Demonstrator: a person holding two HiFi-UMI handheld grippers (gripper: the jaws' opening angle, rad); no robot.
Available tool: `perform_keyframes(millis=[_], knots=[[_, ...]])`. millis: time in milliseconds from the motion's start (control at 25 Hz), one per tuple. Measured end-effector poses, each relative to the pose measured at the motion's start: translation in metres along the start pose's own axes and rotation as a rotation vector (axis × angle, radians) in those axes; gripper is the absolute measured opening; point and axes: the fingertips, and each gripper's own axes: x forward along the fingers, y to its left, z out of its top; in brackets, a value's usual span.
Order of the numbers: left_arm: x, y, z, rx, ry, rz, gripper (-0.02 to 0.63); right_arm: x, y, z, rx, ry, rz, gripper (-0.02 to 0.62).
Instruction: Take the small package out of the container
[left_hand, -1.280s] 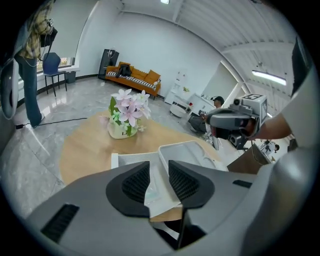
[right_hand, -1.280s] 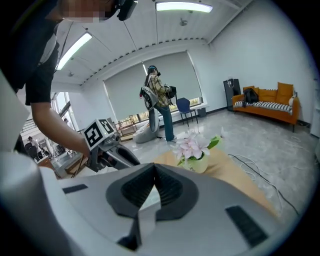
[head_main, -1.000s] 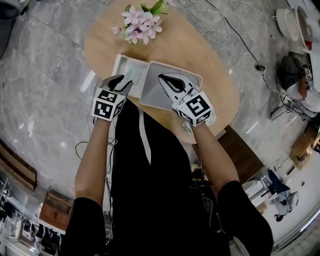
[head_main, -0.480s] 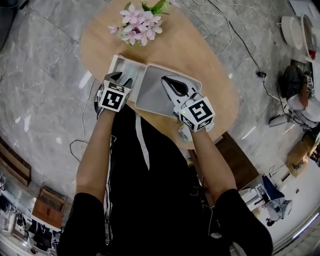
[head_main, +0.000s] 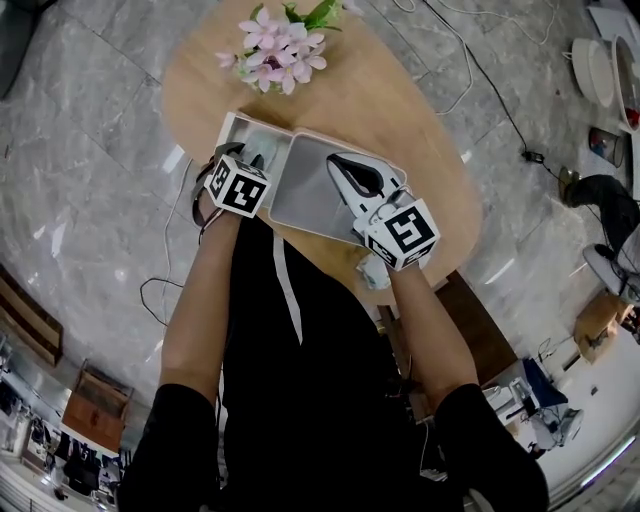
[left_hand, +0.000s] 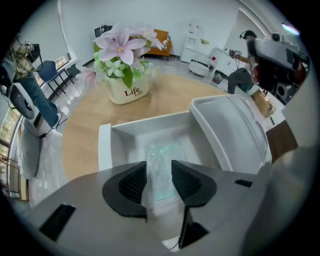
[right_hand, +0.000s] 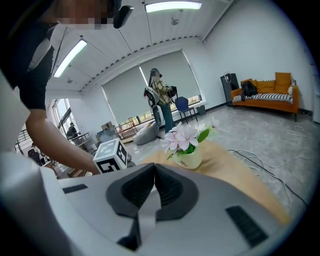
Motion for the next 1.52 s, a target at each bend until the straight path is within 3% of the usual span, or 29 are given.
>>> perform_keyframes(millis=[480, 680, 880, 1360, 1520], knots=[[0.019, -0.002, 0.004, 0.009, 0.078, 0.065, 0.169, 0.001, -0.001, 0.006, 0.005, -0.019, 0.001, 0.012], [0.022, -0.001, 0.003, -0.008, 0.089, 0.063, 0.167, 0.0, -0.002, 0.004, 0.008, -0.019, 0.001, 0.012], [0.025, 0.001, 0.001, -0.052, 0.093, 0.043, 0.126, -0.001, -0.001, 0.004, 0.01, -0.019, -0.003, 0.012], [0.012, 0.008, 0.003, -0.075, 0.038, 0.07, 0.017, -0.004, 0.001, 0.002, 0.018, -0.03, -0.012, 0.012], [0.0, 0.005, 0.004, -0.098, -0.011, 0.047, 0.017, -0.005, 0.005, -0.001, 0.019, -0.026, -0.011, 0.012]])
